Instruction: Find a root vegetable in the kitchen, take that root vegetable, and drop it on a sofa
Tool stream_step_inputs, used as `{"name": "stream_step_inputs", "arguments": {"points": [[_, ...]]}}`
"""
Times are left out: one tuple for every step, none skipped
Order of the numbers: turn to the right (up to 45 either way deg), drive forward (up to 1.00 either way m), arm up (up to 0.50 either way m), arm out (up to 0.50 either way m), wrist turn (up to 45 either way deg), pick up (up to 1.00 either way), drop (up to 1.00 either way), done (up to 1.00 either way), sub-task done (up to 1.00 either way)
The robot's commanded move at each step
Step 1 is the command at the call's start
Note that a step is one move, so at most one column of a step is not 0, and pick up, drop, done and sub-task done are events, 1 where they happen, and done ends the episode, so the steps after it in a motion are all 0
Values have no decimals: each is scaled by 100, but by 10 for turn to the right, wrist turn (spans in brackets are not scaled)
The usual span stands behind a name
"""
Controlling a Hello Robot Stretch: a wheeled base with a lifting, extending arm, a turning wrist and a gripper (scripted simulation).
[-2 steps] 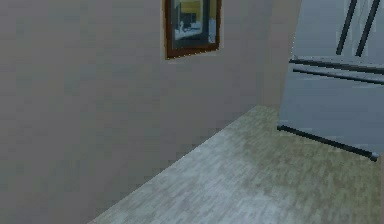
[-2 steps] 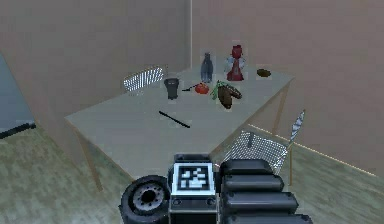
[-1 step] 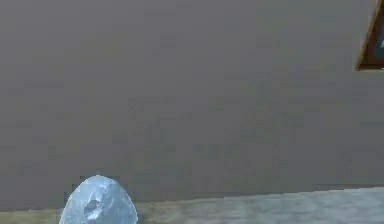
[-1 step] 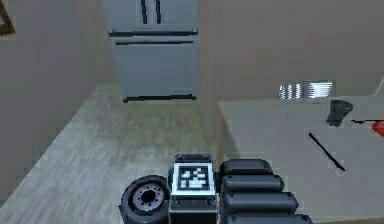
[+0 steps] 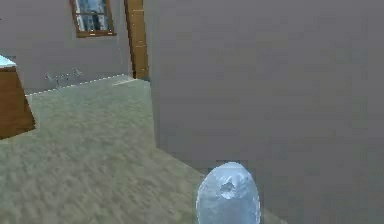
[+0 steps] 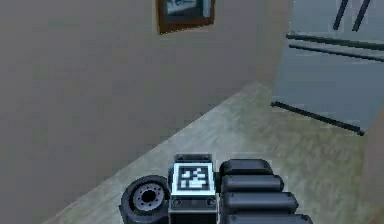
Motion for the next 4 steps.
{"name": "stream_step_inputs", "arguments": {"points": [[-420,0,0,0,0,0,0,0,0],[0,100,0,0,0,0,0,0,0],[-30,0,0,0,0,0,0,0,0],[0,20,0,0,0,0,0,0,0]]}}
